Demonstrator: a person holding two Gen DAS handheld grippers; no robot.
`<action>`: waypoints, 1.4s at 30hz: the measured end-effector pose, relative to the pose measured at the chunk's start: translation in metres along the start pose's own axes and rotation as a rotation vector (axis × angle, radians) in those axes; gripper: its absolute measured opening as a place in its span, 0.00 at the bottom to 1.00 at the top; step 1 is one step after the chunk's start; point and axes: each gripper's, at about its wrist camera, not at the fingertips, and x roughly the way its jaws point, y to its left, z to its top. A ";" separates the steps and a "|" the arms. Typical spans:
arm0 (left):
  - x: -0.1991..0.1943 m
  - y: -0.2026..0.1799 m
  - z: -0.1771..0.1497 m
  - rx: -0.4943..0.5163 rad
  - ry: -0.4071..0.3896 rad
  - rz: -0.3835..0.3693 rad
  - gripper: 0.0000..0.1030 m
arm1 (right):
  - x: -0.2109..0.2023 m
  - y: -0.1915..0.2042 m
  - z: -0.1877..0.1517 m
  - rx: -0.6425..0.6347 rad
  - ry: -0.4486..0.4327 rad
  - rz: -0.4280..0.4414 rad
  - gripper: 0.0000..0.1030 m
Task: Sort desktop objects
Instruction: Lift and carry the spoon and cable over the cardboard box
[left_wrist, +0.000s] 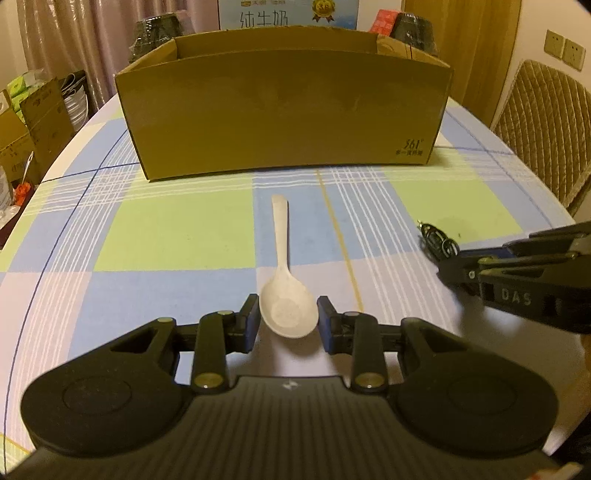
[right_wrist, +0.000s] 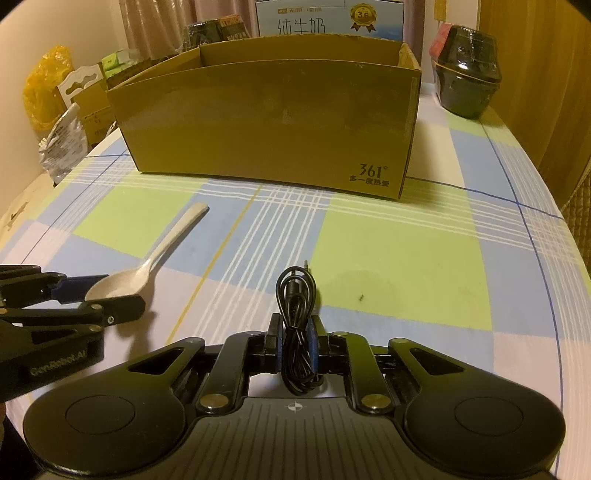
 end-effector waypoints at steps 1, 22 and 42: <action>0.002 0.000 -0.001 -0.002 0.004 0.003 0.27 | 0.000 0.000 0.000 0.003 -0.001 -0.001 0.10; 0.011 0.000 0.000 -0.052 -0.021 0.058 0.27 | 0.003 -0.004 -0.003 0.025 -0.020 0.003 0.10; -0.008 0.000 0.003 -0.025 -0.051 0.018 0.27 | 0.003 0.000 -0.003 0.005 -0.028 -0.026 0.16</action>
